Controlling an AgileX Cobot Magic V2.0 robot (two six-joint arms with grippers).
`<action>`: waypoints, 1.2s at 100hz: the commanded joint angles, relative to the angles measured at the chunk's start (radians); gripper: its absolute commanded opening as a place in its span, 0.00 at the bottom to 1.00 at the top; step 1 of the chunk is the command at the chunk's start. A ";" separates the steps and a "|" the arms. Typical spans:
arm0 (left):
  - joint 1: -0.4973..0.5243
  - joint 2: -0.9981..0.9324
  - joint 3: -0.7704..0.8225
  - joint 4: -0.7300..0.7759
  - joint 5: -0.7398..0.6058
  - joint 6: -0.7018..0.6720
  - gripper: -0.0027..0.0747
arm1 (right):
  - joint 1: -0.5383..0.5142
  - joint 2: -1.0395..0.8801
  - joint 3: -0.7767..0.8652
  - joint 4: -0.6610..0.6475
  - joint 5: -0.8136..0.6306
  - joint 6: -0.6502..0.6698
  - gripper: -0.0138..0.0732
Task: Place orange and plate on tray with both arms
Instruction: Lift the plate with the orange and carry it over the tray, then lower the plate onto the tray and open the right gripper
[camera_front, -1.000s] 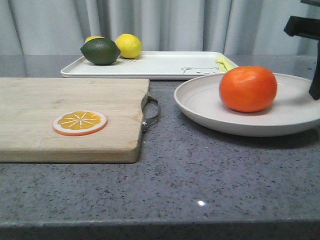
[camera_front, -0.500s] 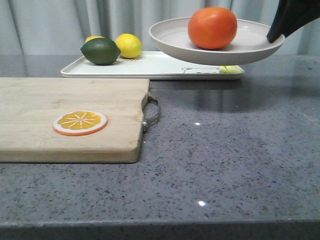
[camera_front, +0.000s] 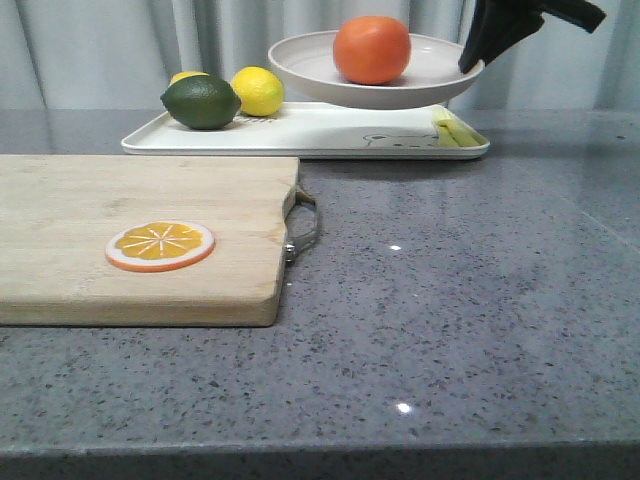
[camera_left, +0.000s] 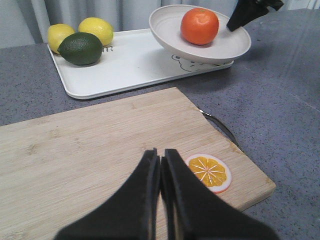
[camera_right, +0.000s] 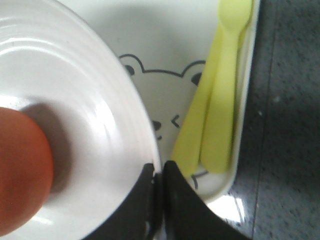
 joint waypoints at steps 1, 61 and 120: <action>0.002 0.005 -0.028 -0.012 -0.073 -0.007 0.01 | 0.011 0.004 -0.128 0.037 -0.007 0.022 0.09; 0.002 0.005 -0.028 -0.012 -0.073 -0.007 0.01 | 0.023 0.232 -0.382 0.041 -0.054 0.091 0.09; 0.002 0.005 -0.028 -0.012 -0.073 -0.007 0.01 | 0.023 0.250 -0.383 0.041 -0.057 0.091 0.33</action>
